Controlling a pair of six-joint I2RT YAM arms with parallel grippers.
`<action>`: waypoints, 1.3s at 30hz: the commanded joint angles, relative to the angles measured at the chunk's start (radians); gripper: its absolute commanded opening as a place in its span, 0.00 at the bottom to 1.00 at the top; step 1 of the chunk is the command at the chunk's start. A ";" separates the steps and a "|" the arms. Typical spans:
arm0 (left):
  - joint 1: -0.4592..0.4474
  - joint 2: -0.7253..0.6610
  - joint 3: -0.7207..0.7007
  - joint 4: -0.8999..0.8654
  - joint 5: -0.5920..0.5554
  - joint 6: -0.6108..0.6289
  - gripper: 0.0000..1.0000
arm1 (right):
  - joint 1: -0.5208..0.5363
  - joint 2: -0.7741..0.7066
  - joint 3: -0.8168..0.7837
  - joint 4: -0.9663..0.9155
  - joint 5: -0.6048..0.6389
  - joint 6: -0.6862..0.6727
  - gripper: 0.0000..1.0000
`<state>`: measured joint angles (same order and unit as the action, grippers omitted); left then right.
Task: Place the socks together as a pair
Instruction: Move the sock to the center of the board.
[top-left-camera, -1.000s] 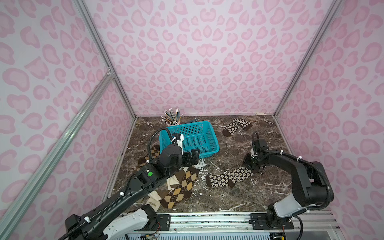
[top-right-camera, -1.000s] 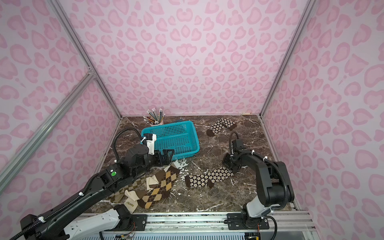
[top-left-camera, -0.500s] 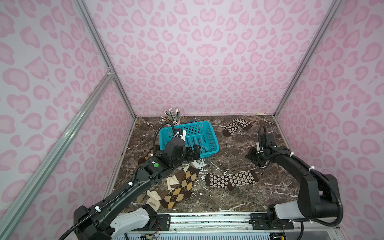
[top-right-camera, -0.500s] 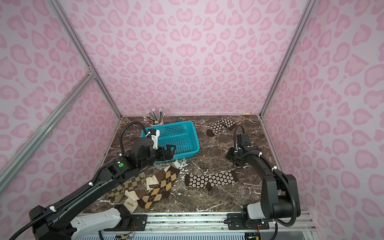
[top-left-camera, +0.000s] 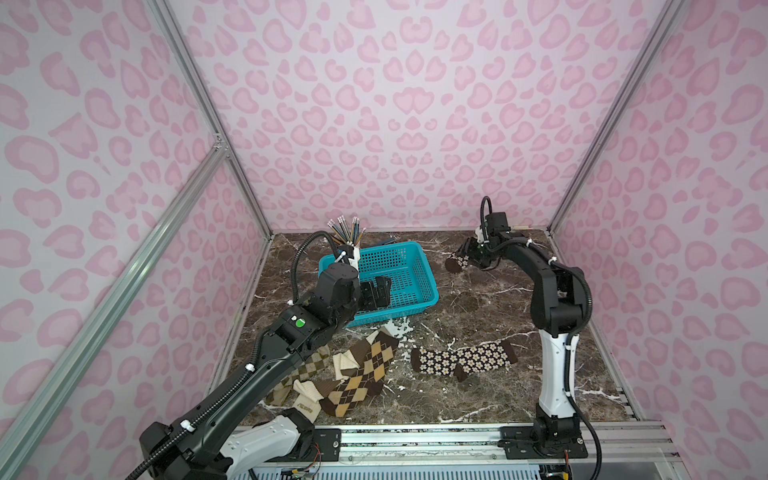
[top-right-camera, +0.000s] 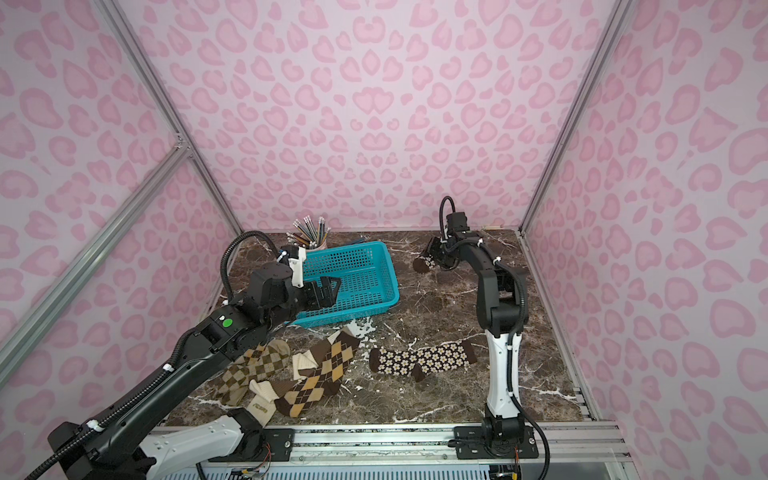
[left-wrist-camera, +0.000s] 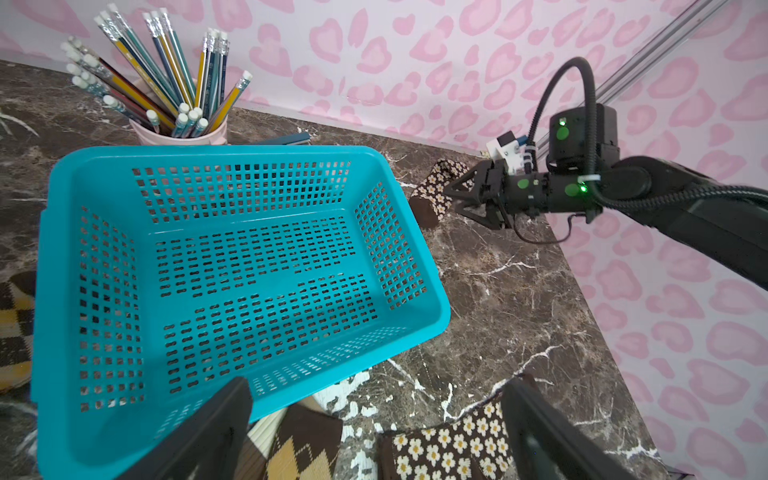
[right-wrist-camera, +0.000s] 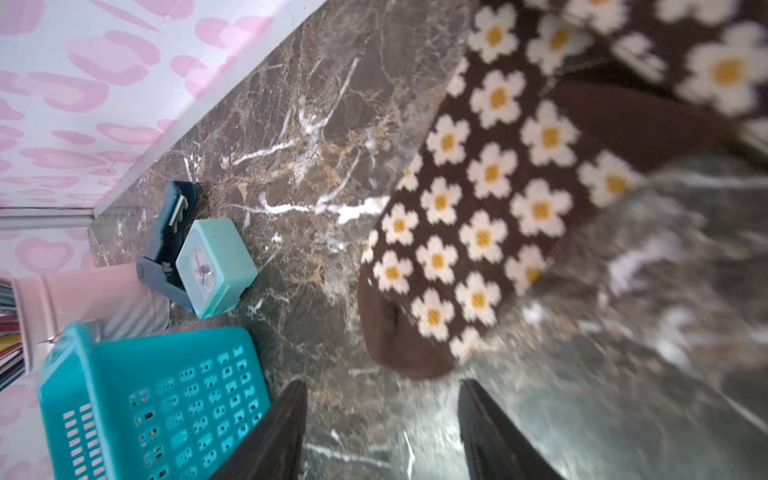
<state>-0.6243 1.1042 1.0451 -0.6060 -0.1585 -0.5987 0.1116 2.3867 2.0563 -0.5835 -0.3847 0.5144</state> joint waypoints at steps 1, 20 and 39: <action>0.004 -0.006 -0.003 -0.012 -0.016 -0.005 0.97 | 0.017 0.121 0.189 -0.157 0.051 -0.024 0.60; 0.001 0.050 0.014 0.077 0.008 0.048 0.97 | 0.076 -0.041 -0.052 -0.267 0.280 -0.169 0.00; -0.314 0.377 0.203 0.235 0.063 0.305 0.97 | 0.000 -0.760 -0.938 -0.185 -0.033 -0.178 0.44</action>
<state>-0.9344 1.4651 1.2446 -0.4526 -0.1299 -0.3328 0.1612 1.6909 1.1526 -0.8200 -0.3290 0.2817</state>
